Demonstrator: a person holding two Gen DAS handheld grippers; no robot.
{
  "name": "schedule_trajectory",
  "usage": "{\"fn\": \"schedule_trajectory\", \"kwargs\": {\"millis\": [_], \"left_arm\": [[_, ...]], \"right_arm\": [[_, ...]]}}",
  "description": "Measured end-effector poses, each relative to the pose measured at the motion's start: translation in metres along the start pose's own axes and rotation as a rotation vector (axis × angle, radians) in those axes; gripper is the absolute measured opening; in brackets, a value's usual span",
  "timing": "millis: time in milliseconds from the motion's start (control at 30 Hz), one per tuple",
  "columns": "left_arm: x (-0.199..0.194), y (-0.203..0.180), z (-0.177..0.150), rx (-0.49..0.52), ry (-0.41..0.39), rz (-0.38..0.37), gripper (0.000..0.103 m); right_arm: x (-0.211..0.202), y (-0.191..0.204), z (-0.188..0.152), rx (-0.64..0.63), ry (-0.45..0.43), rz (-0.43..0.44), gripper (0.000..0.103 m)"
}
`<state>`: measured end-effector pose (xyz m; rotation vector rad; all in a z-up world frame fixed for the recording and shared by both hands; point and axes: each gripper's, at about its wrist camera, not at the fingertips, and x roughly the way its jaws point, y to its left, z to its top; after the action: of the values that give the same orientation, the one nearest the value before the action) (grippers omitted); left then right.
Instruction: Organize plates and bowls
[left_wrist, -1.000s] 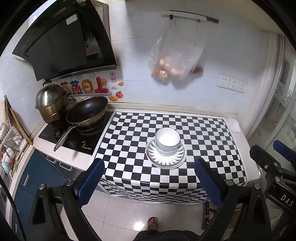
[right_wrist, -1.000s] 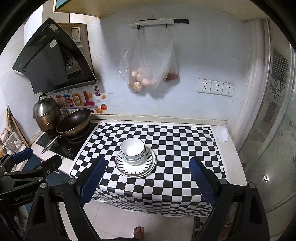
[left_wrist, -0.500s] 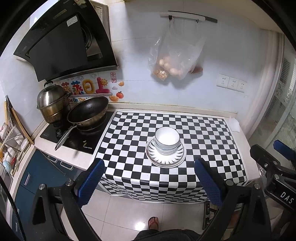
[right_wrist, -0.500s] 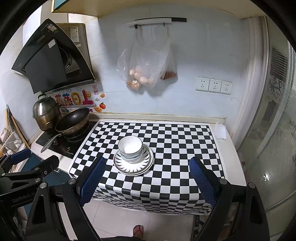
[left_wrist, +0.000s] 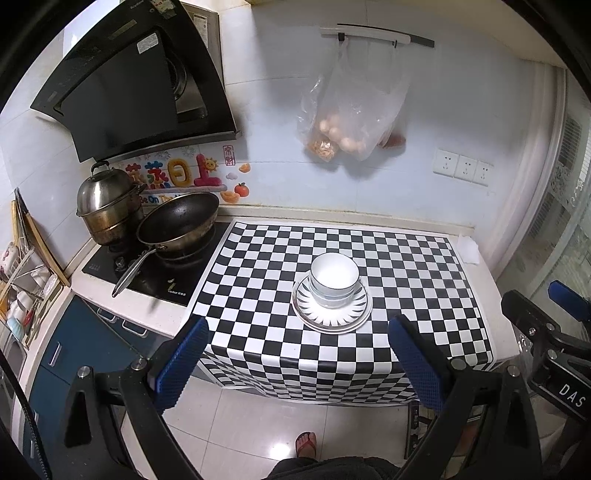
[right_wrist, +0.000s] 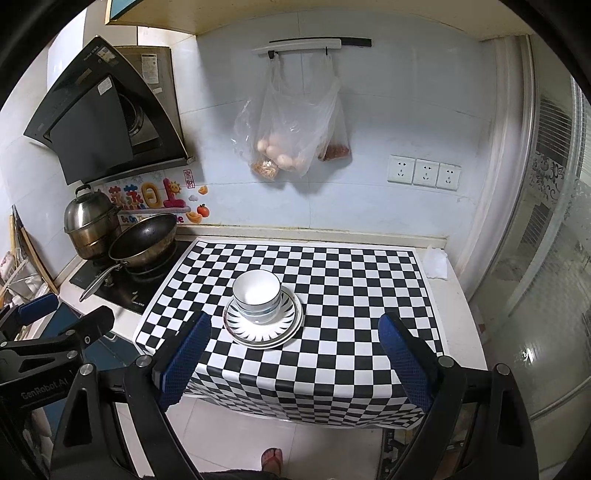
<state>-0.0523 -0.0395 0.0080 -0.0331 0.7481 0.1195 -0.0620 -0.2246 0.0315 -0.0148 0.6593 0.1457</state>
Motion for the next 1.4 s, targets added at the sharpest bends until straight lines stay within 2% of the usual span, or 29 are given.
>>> {"fn": "schedule_trajectory", "kwargs": {"millis": [1400], "left_arm": [[-0.0069,0.0021,-0.0045,-0.003,-0.004,0.002,0.1]], "right_arm": [[-0.0035,-0.0108,-0.0072,-0.008,0.004,-0.006,0.094]]}}
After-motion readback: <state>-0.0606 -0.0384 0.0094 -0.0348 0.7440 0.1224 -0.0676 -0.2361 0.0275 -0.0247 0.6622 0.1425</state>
